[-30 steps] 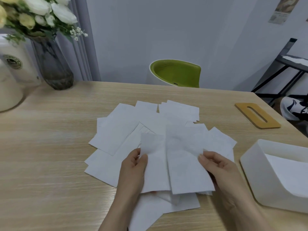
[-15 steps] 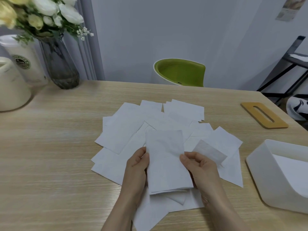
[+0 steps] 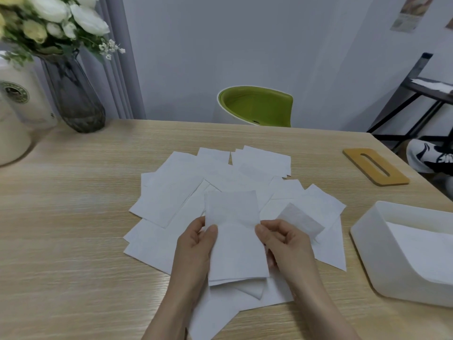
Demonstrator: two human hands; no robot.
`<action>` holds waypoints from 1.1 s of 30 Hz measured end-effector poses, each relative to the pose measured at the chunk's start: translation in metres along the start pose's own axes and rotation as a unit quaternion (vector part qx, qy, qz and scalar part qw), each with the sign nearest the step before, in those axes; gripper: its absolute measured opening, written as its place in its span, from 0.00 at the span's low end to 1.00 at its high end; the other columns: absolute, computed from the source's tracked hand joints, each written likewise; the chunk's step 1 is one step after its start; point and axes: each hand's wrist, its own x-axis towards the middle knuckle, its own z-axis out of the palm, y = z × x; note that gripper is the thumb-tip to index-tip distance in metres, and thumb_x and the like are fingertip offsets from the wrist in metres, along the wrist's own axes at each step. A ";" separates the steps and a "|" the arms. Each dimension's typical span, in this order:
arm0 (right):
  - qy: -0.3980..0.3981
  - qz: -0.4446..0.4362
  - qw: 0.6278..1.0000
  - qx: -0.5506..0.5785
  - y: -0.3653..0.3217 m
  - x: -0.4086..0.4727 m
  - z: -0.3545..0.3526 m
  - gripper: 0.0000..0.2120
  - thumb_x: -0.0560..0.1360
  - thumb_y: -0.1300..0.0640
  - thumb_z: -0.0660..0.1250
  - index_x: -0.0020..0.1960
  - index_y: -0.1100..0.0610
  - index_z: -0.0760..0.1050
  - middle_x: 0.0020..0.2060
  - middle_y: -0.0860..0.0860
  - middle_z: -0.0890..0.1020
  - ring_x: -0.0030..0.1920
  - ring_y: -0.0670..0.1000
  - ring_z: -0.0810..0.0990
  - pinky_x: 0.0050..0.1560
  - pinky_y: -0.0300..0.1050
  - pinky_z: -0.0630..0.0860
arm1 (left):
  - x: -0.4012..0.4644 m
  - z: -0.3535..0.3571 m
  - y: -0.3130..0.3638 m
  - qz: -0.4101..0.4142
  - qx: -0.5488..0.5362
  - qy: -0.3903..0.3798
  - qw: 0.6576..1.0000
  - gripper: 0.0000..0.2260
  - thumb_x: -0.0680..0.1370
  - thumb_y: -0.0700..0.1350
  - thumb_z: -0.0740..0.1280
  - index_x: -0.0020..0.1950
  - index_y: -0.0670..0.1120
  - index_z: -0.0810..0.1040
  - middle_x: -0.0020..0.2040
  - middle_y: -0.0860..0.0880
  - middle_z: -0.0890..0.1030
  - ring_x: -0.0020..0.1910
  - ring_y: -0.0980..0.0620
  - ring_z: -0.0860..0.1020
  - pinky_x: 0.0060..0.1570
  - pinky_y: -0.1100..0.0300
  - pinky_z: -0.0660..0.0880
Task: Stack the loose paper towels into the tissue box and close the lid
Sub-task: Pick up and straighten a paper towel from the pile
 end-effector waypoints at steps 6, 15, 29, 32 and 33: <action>0.066 -0.161 0.963 -0.204 0.003 0.003 -0.026 0.08 0.72 0.57 0.72 0.47 0.45 0.80 0.38 0.44 0.79 0.38 0.40 0.74 0.41 0.30 0.69 | 0.001 -0.001 0.000 -0.007 -0.025 0.014 1.000 0.07 0.81 0.40 0.63 0.54 0.45 0.81 0.46 0.40 0.85 0.45 0.45 0.82 0.48 0.51 0.76; 0.127 -0.283 0.788 -0.531 -0.007 0.010 -0.048 0.18 0.63 0.56 0.80 0.52 0.49 0.81 0.56 0.54 0.75 0.60 0.55 0.65 0.54 0.53 0.60 | 0.001 -0.001 -0.003 -0.008 -0.031 0.020 0.999 0.08 0.81 0.40 0.63 0.54 0.46 0.81 0.46 0.43 0.86 0.46 0.45 0.82 0.50 0.50 0.76; 0.105 -0.156 0.968 -0.165 -0.019 -0.002 -0.068 0.05 0.74 0.55 0.70 0.40 0.46 0.82 0.37 0.44 0.84 0.41 0.43 0.81 0.40 0.43 0.73 | -0.001 -0.001 0.000 -0.005 -0.035 0.015 0.999 0.08 0.81 0.40 0.63 0.55 0.45 0.81 0.48 0.45 0.86 0.47 0.47 0.83 0.48 0.53 0.78; 0.122 -0.104 0.985 -0.059 -0.013 -0.004 -0.072 0.04 0.72 0.56 0.72 0.42 0.47 0.83 0.39 0.44 0.85 0.38 0.42 0.82 0.38 0.38 0.74 | -0.001 -0.001 -0.001 -0.005 -0.032 0.014 0.999 0.08 0.81 0.40 0.63 0.54 0.46 0.81 0.47 0.47 0.86 0.46 0.50 0.84 0.44 0.58 0.78; 0.127 -0.082 0.987 -0.051 -0.008 -0.004 -0.074 0.04 0.71 0.57 0.73 0.41 0.48 0.83 0.38 0.45 0.85 0.37 0.41 0.82 0.37 0.37 0.74 | -0.001 -0.001 -0.001 -0.006 -0.031 0.016 0.999 0.08 0.81 0.40 0.63 0.54 0.47 0.81 0.47 0.48 0.86 0.46 0.50 0.84 0.44 0.58 0.78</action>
